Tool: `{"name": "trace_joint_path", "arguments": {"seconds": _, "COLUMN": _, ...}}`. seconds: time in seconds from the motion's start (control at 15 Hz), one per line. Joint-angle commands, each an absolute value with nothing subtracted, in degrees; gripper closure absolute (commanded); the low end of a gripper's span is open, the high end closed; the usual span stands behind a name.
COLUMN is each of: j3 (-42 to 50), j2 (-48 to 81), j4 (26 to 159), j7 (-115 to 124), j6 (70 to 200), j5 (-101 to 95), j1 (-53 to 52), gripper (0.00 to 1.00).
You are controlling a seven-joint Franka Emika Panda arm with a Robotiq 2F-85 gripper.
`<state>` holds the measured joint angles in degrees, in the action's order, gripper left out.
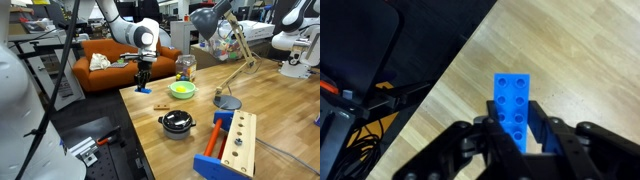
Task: Put the Lego on the tool box
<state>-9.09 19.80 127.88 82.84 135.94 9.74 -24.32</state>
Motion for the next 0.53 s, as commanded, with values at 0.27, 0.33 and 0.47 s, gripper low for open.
{"name": "trace_joint_path", "arguments": {"seconds": 0.27, "j3": -7.75, "j2": 4.4, "j4": 142.65, "j7": 89.98, "j6": 139.82, "j5": 13.01, "j1": -16.24, "gripper": 0.9}}
{"name": "trace_joint_path", "arguments": {"seconds": 0.33, "j3": -7.54, "j2": 2.82, "j4": 144.12, "j7": 90.34, "j6": 139.52, "j5": 14.05, "j1": -15.06, "gripper": 0.9}}
{"name": "trace_joint_path", "arguments": {"seconds": 0.47, "j3": -7.04, "j2": -0.25, "j4": 147.21, "j7": 90.77, "j6": 139.53, "j5": 16.21, "j1": -12.9, "gripper": 0.9}}
